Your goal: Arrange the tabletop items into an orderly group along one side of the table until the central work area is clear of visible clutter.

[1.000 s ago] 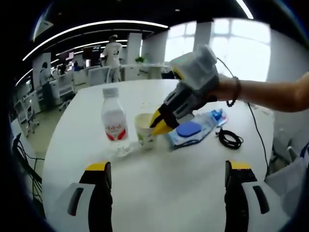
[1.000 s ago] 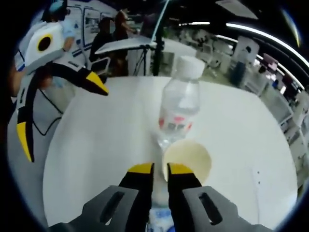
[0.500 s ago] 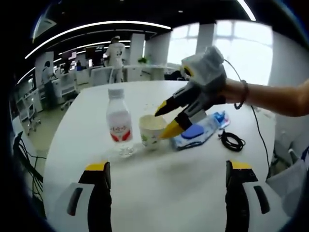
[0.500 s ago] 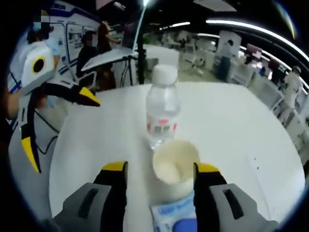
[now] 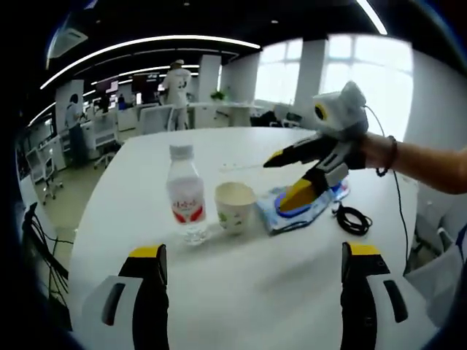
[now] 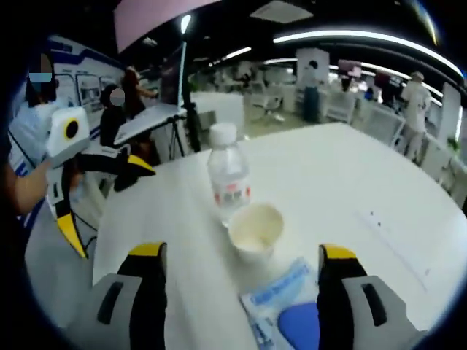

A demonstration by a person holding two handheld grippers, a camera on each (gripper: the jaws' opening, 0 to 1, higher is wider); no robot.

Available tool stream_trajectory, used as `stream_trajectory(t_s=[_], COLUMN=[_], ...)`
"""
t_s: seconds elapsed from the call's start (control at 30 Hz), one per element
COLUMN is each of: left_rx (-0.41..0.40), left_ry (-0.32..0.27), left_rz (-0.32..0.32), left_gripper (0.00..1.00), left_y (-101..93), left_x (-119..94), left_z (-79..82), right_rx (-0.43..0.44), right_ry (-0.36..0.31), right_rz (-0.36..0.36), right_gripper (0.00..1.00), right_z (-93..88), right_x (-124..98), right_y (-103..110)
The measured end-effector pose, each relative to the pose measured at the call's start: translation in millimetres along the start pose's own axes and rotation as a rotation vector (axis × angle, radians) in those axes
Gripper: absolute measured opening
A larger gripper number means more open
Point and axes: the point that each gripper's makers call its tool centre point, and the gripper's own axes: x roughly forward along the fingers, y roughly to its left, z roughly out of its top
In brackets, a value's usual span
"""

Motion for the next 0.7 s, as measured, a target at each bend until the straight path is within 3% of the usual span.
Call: stream_trajectory(t_s=[0.23,0.7], left_rx=[-0.011,0.002], left_ry=[-0.003,-0.020], left_rz=[0.002,-0.004], left_gripper=[0.99,0.99], left_y=[-0.9,-2.5], left_x=[-2.7,-3.5], left_z=[2.1,11.7], right_rx=[0.030,0.094], right_ry=[-0.041,-0.110], right_rz=[-0.058,-0.155], right_gripper=[1.00,1.00], right_z=[-4.7,-26.2], right_x=[-26.6,-93.0], right_y=[-7.0,-14.3])
